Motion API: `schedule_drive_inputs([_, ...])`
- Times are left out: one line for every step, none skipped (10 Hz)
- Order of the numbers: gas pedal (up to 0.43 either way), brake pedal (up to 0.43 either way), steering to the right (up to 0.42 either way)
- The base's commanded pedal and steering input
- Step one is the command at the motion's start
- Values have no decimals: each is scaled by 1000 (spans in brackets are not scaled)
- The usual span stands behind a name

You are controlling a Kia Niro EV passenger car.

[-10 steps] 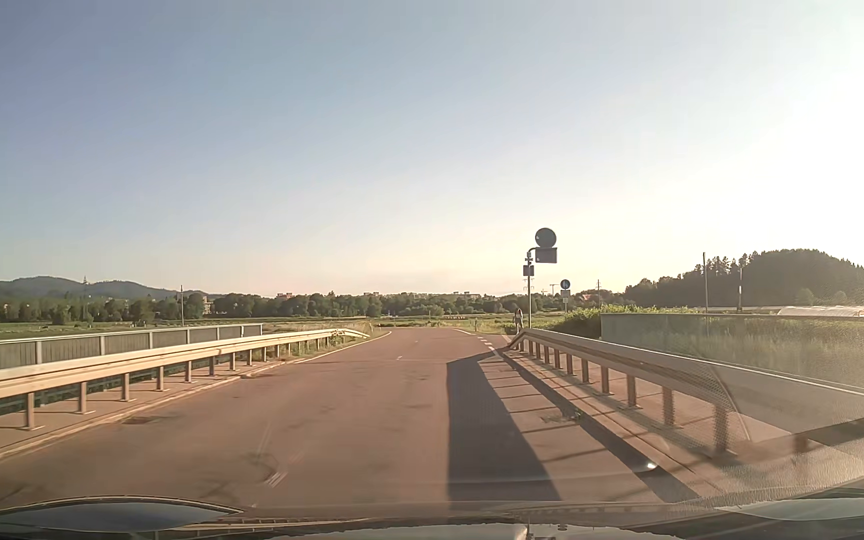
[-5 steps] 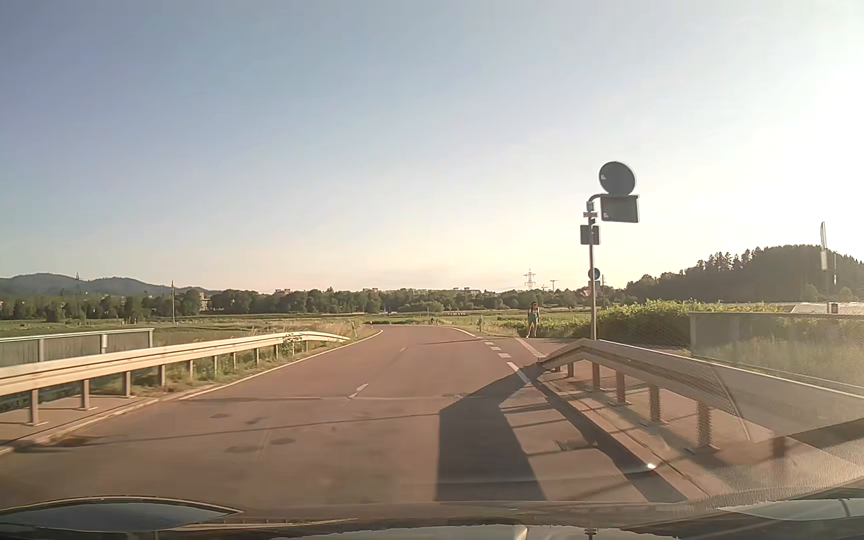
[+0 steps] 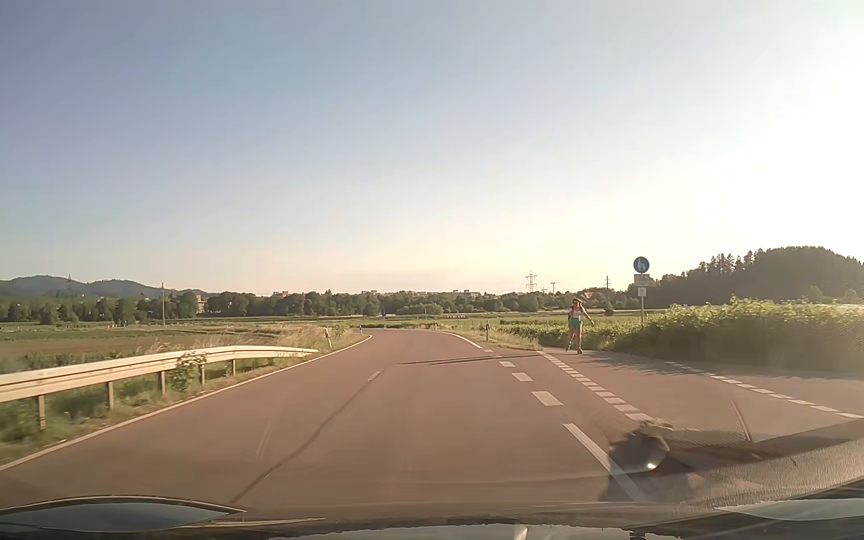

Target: Follow the waypoints while adhering to traffic rules and regulations

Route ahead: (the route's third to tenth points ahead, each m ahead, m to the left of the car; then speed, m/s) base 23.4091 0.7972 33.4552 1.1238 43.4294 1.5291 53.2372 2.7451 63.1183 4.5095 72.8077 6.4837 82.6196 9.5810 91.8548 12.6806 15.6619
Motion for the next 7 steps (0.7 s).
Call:
schedule_drive_inputs([87, 0, -4])
schedule_drive_inputs([87, 0, -5])
schedule_drive_inputs([87, 0, -5])
schedule_drive_inputs([87, 0, -5])
schedule_drive_inputs([87, 0, -5])
schedule_drive_inputs([79, 0, -5])
schedule_drive_inputs([39, 0, -5])
